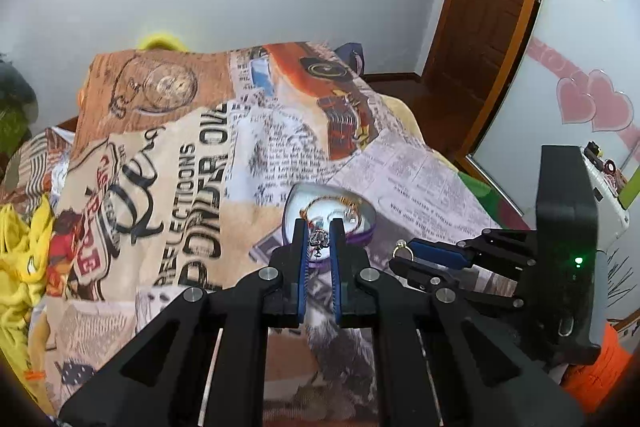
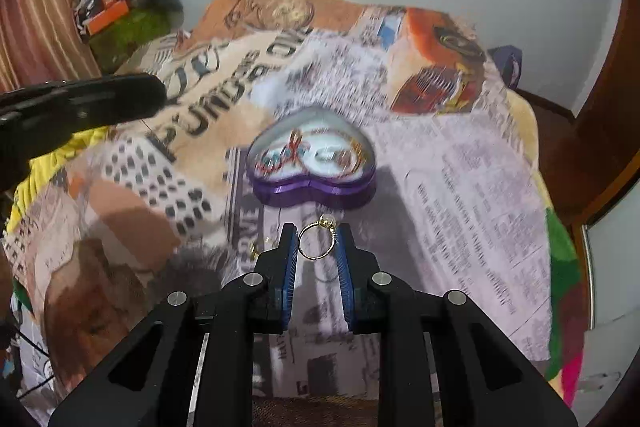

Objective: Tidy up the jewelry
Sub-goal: 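Release the earring into the tin with the left tool while the right tool carries the gold ring over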

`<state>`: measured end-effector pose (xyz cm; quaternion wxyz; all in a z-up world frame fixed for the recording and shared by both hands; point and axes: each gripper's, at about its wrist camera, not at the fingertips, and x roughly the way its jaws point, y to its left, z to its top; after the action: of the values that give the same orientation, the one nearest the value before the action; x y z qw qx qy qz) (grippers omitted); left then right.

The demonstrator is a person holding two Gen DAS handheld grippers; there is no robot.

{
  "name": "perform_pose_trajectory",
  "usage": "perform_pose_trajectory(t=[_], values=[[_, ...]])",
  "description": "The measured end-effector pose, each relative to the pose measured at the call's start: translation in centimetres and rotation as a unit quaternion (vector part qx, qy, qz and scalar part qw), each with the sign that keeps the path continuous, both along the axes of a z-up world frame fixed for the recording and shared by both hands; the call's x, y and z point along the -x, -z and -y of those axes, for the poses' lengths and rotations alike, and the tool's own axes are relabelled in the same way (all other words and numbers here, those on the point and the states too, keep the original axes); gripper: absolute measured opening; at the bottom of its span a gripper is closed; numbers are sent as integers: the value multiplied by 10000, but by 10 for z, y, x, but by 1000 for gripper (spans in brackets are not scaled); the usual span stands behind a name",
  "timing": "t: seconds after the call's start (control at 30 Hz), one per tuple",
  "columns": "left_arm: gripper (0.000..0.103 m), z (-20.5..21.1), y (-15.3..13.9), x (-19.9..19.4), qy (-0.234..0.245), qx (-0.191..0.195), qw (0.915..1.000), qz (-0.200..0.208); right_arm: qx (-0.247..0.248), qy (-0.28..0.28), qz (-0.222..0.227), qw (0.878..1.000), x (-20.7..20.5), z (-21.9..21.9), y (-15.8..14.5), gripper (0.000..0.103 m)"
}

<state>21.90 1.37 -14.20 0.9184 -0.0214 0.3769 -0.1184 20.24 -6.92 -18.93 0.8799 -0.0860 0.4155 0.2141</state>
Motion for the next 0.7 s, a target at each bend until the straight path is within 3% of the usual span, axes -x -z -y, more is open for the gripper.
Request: perform_pose_trajectory(t=[0.53,0.7], values=[[8,4,14,-52,77,132,9996,-224,-221,50,349,9991,-43,1,-21,17],[8,4,27,-68,83,122,9991,-402,-297,-103,148,9994,-60,-4,-13,17]])
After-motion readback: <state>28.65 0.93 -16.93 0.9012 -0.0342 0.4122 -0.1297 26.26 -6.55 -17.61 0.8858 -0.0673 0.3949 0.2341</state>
